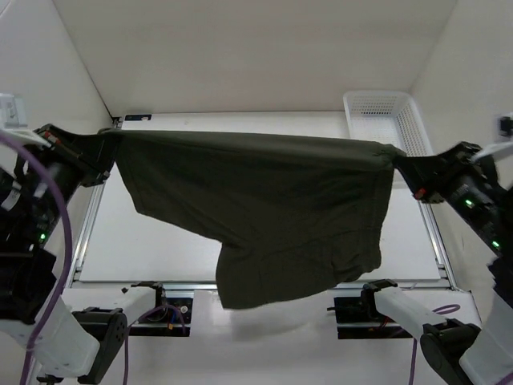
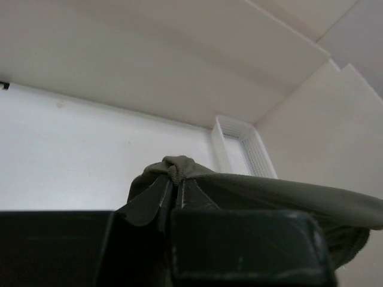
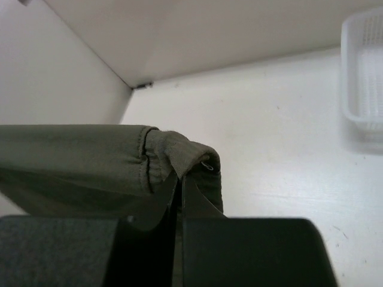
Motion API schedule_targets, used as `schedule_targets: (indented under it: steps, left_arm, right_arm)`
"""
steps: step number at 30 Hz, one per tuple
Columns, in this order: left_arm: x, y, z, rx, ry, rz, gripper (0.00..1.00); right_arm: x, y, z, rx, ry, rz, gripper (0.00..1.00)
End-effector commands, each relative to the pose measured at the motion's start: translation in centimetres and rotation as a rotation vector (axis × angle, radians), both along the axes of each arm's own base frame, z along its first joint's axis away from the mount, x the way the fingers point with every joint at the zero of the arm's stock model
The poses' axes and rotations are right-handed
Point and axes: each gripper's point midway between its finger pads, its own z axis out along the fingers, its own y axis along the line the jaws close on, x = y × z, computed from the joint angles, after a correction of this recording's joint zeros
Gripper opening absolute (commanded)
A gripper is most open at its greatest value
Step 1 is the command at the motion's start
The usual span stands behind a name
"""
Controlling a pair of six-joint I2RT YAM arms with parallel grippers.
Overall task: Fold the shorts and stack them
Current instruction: Flatten the shorts out
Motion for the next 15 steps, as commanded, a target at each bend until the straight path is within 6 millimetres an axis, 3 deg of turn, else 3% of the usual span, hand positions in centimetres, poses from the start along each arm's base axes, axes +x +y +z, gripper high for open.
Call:
schedule_targets:
  steps: [1,2,3,4,5,6,7,9,10,11,12,13,14,15]
  left_arm:
    - [7.6,2.0,-4.1,0.030,0.181,0.128,0.11]
    - [9.1,2.0,-5.4,0.034,0.222,0.128,0.11]
    - [11.7,1.7,-9.2,0.043,0.330,0.116,0.11]
    - [13.3,1.2,-11.0,0.043,0.369,0.090,0.11]
    - [15.2,0.9,-11.8,0.040,0.362,0.079,0.11]
    - [16.7,0.9,-13.8,0.044,0.405,0.078,0.11]
    - [18.9,0.5,-18.3,0.025,0.524,0.069,0.11]
    - [21.8,0.0,-21.4,0.011,0.578,0.054,0.11]
    - [23.9,-0.5,-24.7,0.024,0.658,0.050,0.11]
    - [24.9,-1.0,-26.2,0.030,0.690,0.039,0.11]
    - [25.9,-0.9,-27.4,0.036,0.719,0.049,0.11]
    - [27.8,-1.0,-29.3,0.040,0.759,0.050,0.11]
    - [28.7,-1.3,-30.1,0.049,0.775,0.053,0.11]
    - [29.4,-1.3,-30.8,0.062,0.787,0.049,0.11]
  right_arm:
    - [6.4,-1.7,-5.4,-0.108,0.149,-0.164,0.00]
    - [8.4,-1.2,-6.3,-0.109,0.152,-0.163,0.00]
    - [10.5,-0.4,-10.4,-0.138,0.252,-0.145,0.00]
    - [12.6,0.4,-12.9,-0.154,0.312,-0.130,0.00]
    - [14.1,1.1,-14.7,-0.160,0.350,-0.111,0.00]
    - [16.3,1.9,-15.9,-0.157,0.354,-0.096,0.00]
    - [18.8,3.0,-20.6,-0.179,0.468,-0.063,0.00]
    - [22.4,4.0,-23.7,-0.181,0.508,-0.065,0.00]
    - [24.9,4.6,-27.2,-0.203,0.586,-0.063,0.00]
    - [26.4,4.9,-28.4,-0.209,0.605,-0.062,0.00]
    - [28.6,4.7,-32.1,-0.243,0.679,-0.078,0.00]
    - [30.5,5.2,-31.2,-0.236,0.652,-0.079,0.00]
    - [31.8,5.5,-31.9,-0.239,0.662,-0.079,0.00]
    - [33.0,6.0,-34.9,-0.258,0.725,-0.056,0.00]
